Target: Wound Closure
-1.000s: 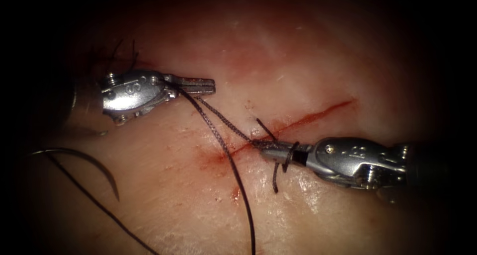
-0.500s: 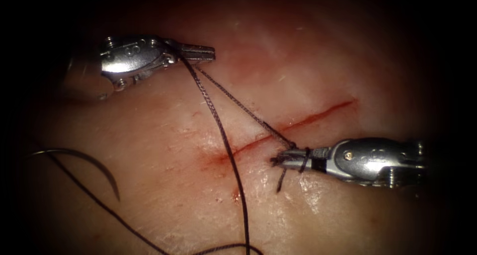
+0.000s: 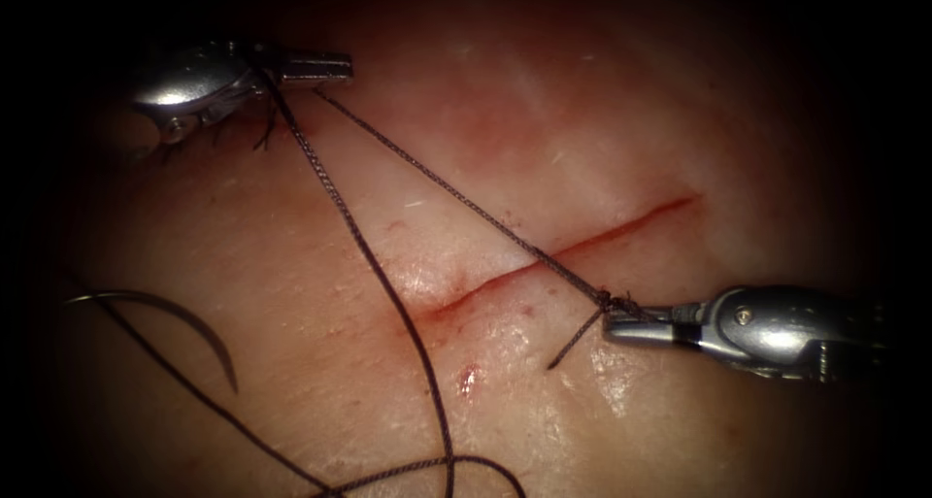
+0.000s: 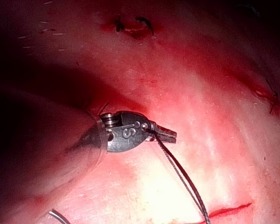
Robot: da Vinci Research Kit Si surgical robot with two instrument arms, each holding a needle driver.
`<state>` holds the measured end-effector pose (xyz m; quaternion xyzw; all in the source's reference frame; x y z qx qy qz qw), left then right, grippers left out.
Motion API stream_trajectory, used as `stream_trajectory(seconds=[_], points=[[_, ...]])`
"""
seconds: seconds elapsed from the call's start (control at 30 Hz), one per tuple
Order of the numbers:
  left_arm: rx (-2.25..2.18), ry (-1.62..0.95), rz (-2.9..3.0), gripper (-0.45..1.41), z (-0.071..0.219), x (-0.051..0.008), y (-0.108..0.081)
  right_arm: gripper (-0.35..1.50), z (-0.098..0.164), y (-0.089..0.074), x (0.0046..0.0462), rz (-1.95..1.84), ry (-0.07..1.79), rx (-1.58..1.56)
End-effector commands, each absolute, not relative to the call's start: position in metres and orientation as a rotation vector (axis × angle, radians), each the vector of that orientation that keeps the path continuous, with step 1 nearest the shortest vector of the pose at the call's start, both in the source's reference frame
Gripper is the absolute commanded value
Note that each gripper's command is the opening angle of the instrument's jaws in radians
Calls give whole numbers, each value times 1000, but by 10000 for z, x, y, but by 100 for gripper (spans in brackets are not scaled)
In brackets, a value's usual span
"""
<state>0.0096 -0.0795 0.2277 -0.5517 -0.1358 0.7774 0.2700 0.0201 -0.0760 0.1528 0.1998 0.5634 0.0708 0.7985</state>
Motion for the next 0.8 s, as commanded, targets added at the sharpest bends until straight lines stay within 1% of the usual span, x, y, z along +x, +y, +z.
stream_trajectory(seconds=[0.03, 0.2, 0.4, 0.6, 0.8], points=[[-1483, -369, 2097, -45, 2284, 89, -801, -35, 1535, -770, 209, 123, 1220, 434], [-1469, -365, 2103, -45, 2285, 85, -800, -35, 1535, -774, 211, 90, 1209, 428], [-1458, -366, 2109, -45, 2288, 81, -793, -35, 1524, -782, 224, -13, 1221, 363], [-1455, -367, 2111, -45, 2292, 83, -783, -35, 1502, -787, 247, -252, 1273, 293], [-1443, -372, 2124, -45, 2294, 95, -777, -35, 1466, -790, 278, -474, 1321, 186]])
